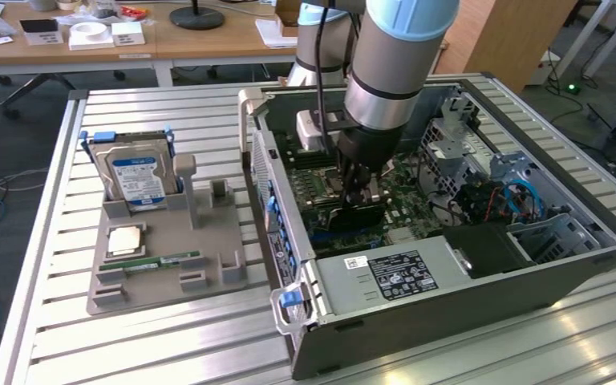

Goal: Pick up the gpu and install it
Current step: 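Press down on the gpu until it lock into place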

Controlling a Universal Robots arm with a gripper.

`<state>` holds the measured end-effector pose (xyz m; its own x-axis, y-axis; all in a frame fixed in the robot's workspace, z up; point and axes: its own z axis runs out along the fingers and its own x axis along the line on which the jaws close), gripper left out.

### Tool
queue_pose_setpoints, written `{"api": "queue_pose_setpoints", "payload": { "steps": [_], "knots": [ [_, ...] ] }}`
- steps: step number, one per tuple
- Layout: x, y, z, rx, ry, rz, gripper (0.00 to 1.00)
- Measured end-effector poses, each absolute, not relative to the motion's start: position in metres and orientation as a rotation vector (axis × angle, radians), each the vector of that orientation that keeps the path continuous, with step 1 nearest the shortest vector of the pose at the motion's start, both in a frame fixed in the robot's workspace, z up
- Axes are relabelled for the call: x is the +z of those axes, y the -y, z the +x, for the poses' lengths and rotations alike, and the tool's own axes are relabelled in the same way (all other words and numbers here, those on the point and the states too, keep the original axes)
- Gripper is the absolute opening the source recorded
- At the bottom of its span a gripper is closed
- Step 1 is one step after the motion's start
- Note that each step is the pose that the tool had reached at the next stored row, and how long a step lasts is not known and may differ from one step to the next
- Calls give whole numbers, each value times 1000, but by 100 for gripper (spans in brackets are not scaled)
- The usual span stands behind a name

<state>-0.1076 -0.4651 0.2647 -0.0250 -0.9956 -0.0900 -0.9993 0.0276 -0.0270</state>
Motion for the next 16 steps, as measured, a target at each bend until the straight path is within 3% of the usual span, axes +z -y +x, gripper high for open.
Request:
{"api": "queue_pose_setpoints", "payload": {
  "steps": [16],
  "knots": [
    [263, 465, -108, 67, -2190, -2133, 11]
  ]
}}
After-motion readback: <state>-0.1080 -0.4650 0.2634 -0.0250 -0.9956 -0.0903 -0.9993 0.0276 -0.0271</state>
